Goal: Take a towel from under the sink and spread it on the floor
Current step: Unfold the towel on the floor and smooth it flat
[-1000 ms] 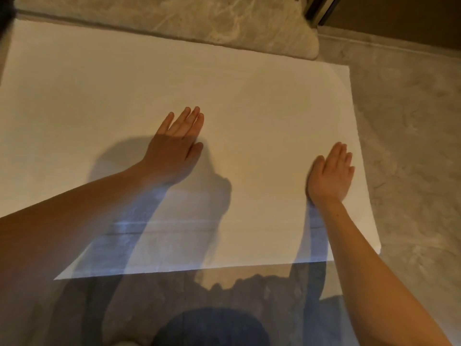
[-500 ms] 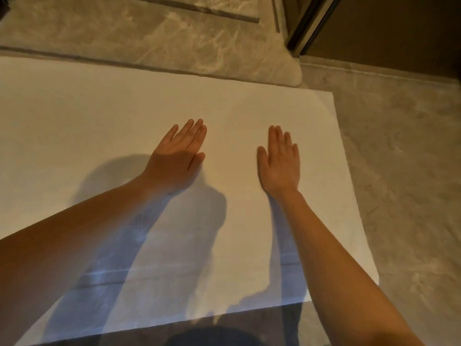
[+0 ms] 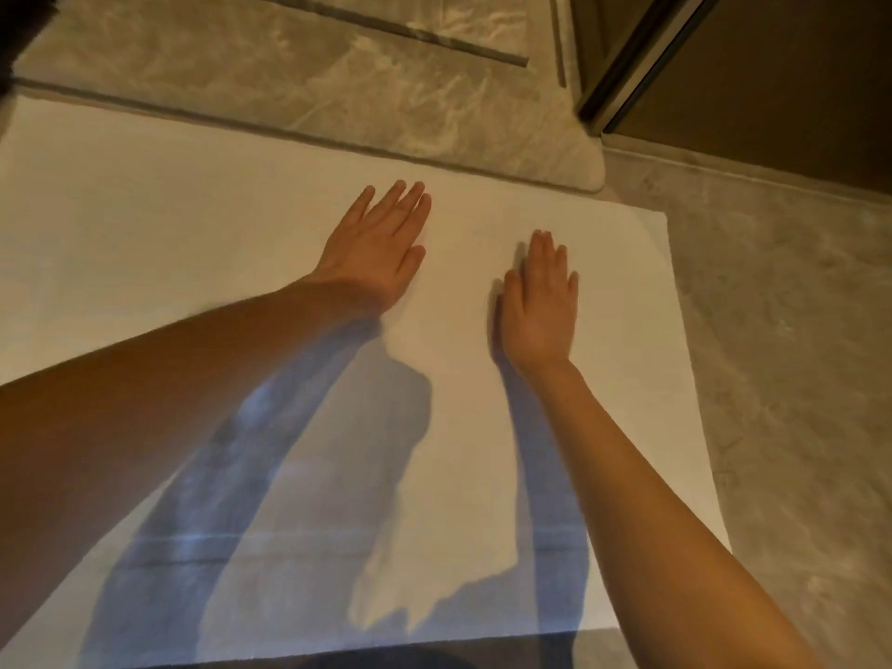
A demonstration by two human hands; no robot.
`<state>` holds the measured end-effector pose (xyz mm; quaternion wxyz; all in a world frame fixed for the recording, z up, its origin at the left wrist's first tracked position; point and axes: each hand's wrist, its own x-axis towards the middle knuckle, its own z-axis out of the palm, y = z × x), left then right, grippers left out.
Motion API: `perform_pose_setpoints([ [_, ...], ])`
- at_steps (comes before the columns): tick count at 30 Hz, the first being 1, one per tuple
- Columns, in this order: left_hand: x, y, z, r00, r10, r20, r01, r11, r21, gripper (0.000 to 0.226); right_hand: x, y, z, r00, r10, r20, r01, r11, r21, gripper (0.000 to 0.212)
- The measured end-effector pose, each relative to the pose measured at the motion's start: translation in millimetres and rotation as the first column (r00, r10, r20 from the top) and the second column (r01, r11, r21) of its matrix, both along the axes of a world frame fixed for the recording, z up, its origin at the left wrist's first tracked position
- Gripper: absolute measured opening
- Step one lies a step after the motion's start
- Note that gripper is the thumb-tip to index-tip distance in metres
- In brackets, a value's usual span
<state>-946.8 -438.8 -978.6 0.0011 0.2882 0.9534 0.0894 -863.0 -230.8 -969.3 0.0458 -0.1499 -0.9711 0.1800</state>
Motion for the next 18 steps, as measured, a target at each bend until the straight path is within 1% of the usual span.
perform_pose_setpoints([
  [1,-8.8,2.5,-1.9,1.0,0.011,0.012,-0.01,0.999,-0.033,0.059,-21.6,-23.0,-0.5,0.996,0.089,0.009,-0.089,0.996,-0.026,0.056],
  [3,-13.1,2.0,-10.1,0.999,0.018,0.033,-0.015,0.997,-0.072,0.058,-54.6,-48.0,-5.4,0.967,0.246,0.067,-0.246,0.969,0.004,0.056],
  [5,-9.0,-3.5,-16.5,1.0,0.011,0.019,-0.01,1.0,-0.023,0.057,-67.5,-35.5,-12.7,0.934,0.332,0.132,-0.343,0.937,0.069,0.057],
  [6,-8.3,-6.0,-19.0,1.0,0.001,0.004,-0.001,1.0,0.01,0.056,-66.9,-18.1,-15.6,0.932,0.337,0.136,-0.351,0.932,0.093,0.057],
  [8,-9.1,-7.1,-20.9,1.0,-0.001,-0.02,0.002,0.999,0.048,0.056,-61.6,27.0,-19.1,0.948,0.296,0.119,-0.311,0.941,0.132,0.057],
  [12,-10.4,-5.6,-24.3,1.0,-0.012,-0.023,0.014,0.998,0.059,0.057,-46.2,111.4,-17.8,0.982,0.099,0.158,-0.121,0.983,0.137,0.06],
  [15,-11.8,-6.2,-23.7,1.0,-0.008,-0.024,0.009,0.998,0.062,0.057,-38.1,139.3,-13.6,0.985,-0.007,0.174,-0.021,0.987,0.159,0.057],
  [18,-9.6,-6.7,-20.4,0.999,-0.025,-0.022,0.027,0.997,0.076,0.057,-39.1,143.8,-7.7,0.971,-0.062,0.23,0.022,0.985,0.171,0.057],
])
